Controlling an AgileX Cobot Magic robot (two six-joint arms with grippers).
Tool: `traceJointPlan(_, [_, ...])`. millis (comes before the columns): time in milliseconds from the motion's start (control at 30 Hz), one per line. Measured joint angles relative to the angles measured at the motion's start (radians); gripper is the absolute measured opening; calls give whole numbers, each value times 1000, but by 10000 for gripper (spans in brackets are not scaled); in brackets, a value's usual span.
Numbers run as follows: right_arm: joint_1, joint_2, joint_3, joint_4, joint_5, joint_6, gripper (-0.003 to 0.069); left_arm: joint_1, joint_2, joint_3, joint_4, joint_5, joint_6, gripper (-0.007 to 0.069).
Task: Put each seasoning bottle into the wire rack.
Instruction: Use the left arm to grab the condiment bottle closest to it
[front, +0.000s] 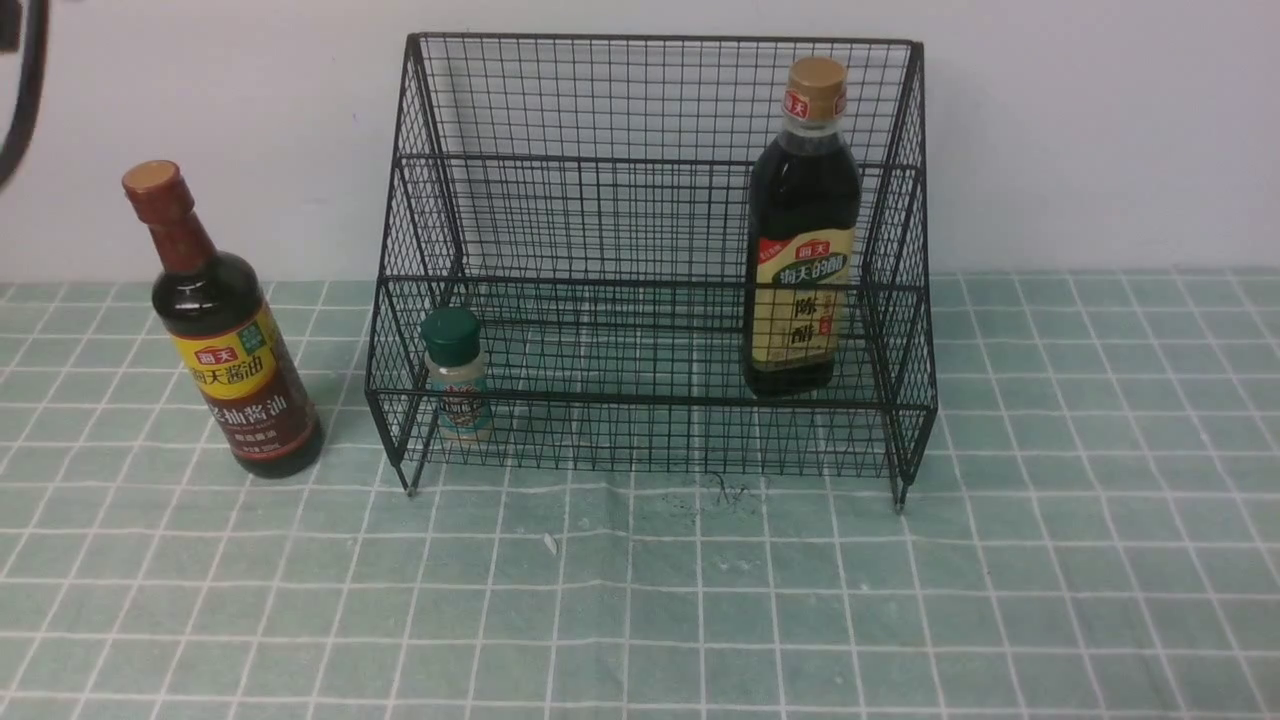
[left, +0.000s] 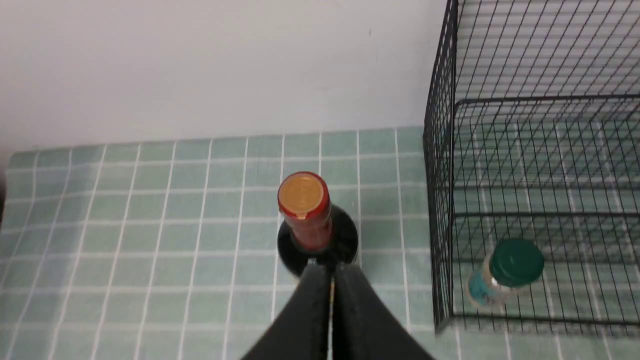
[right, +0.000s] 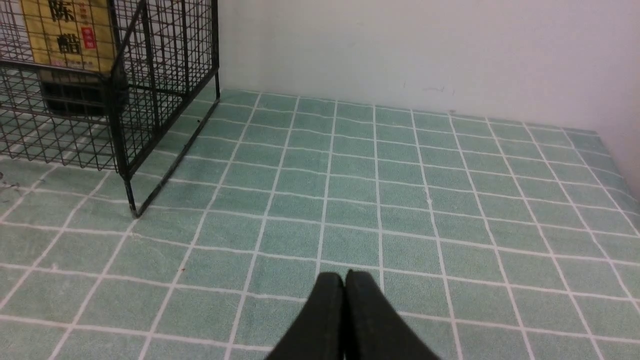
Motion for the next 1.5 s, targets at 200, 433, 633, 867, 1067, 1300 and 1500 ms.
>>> traceJointPlan(200, [0,0,0,0,0,0,-14,4,-97,370,-10,-516,0,-6])
traceJointPlan(433, [0,0,0,0,0,0,-14,4,-74,461,-10,-710,0,31])
traceJointPlan(633, [0,0,0,0,0,0,-14,9,5,461,32,-807,0,260])
traceJointPlan(867, [0,0,0,0,0,0,-14,103,31,462,35,-877,-2,557])
traceJointPlan(1067, [0,0,0,0,0,0,-14,142,64,462,35,-924,-44,640])
traceJointPlan(1300, [0,0,0,0,0,0,-14,111,139,462,36,-961,-61,645])
traceJointPlan(1500, [0,0,0,0,0,0,-14,111,208,462,37,-1005,-61,645])
